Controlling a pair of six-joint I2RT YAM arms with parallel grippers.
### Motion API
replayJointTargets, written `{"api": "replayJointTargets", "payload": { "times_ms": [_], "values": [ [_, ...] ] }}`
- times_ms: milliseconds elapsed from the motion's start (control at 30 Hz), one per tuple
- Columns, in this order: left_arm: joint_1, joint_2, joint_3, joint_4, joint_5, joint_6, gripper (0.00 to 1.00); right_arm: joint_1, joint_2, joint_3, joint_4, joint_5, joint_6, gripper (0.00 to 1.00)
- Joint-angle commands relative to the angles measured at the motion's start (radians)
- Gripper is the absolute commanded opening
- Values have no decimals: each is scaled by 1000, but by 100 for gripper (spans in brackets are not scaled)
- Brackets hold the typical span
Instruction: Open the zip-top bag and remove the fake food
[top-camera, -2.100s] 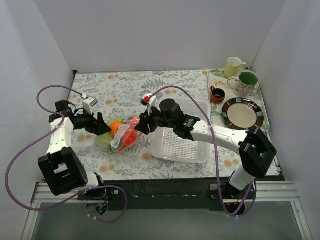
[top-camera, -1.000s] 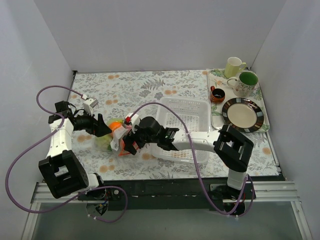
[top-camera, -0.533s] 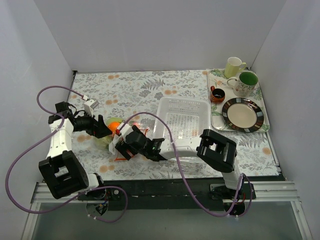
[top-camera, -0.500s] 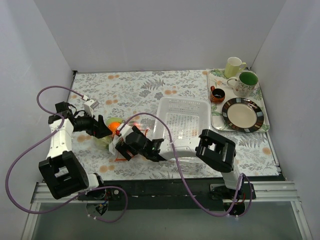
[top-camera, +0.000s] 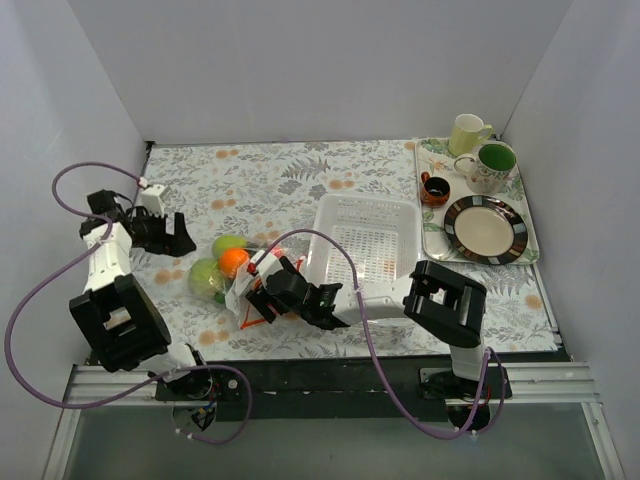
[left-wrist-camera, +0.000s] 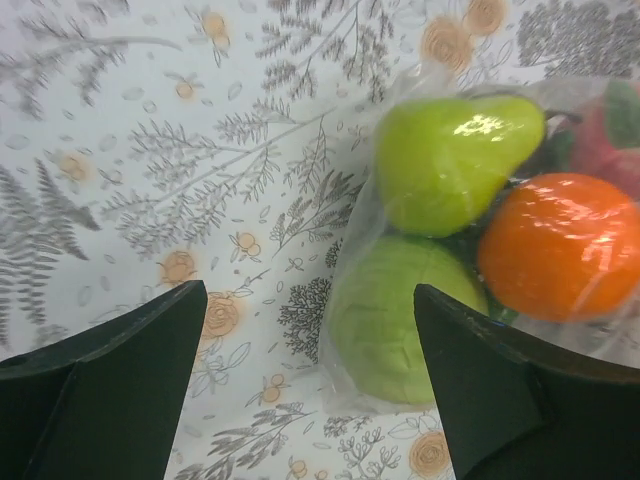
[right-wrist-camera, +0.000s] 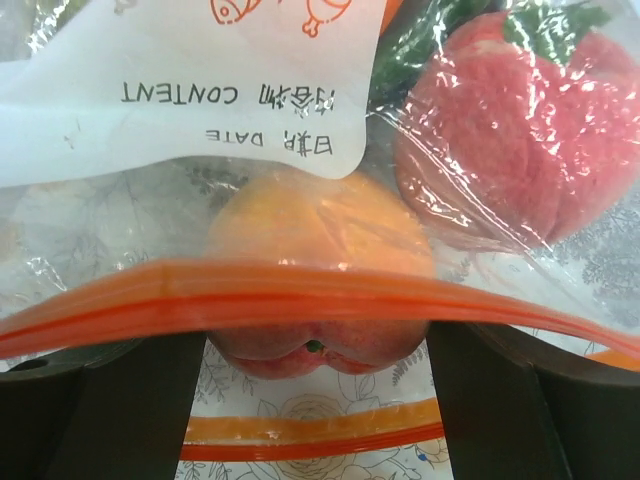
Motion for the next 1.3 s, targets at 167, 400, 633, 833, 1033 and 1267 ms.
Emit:
{"api": "replayJointTargets", "payload": {
  "times_ms": [167,400,633,833,1033,1267],
  "values": [
    [-3,76,-165,67,56,-33,86,-3,-70,-34,54,-29,42,78],
    [-72,125,-232,122,101,-82,80,3,-45,-34,39,-72,62,78],
    [-173,152,-245,121,93,-83,10,17,-30,-24,19,-87,66,75],
    [-153,163,-101,6,71,-41,0,21,-80,-14,-10,-64,36,72],
    [-121,134,122,-46,48,-82,0,21,-248,-51,-30,-26,5,71],
    [-120,77,76,-20,41,-99,0,21,-448,-145,-45,-55,31,72]
  ]
}}
